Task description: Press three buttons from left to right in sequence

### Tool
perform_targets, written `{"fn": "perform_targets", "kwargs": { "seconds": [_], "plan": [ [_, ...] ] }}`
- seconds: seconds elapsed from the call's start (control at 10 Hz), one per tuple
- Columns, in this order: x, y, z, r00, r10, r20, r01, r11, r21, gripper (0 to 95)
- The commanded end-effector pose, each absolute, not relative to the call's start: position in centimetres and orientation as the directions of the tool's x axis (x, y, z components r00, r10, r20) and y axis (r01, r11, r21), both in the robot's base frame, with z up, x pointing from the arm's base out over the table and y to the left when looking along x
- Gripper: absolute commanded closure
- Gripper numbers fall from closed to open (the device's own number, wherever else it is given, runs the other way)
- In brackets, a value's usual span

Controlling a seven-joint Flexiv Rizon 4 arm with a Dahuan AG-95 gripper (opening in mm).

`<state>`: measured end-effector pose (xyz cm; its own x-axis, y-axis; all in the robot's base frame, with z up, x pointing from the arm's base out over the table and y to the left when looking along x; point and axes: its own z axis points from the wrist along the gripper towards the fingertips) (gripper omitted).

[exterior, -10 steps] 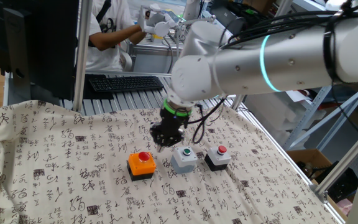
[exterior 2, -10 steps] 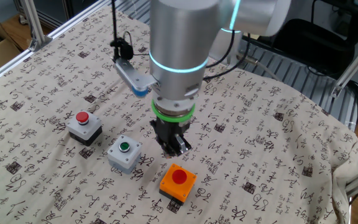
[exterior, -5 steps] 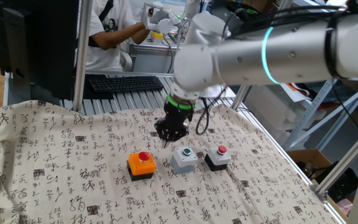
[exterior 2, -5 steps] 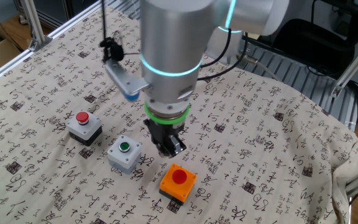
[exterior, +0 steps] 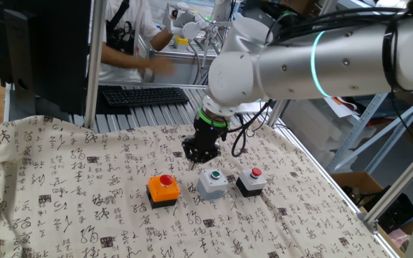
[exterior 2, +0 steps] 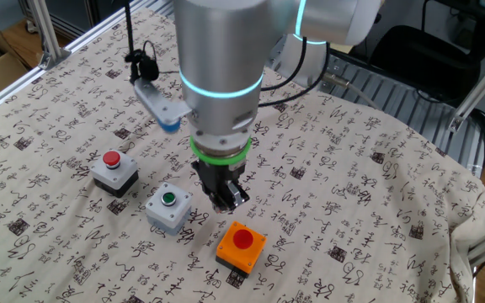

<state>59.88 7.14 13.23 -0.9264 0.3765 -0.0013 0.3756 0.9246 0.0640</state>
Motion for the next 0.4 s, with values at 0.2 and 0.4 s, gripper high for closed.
{"fn": "perform_targets", "kwargs": {
  "seconds": [0.2, 0.4],
  "plan": [
    [60.15, 7.23, 13.22, -0.923, 0.384, 0.003, 0.383, 0.922, 0.062, 95.0],
    [60.16, 7.22, 13.21, -0.924, 0.382, 0.002, 0.381, 0.923, 0.057, 95.0]
  ]
}}
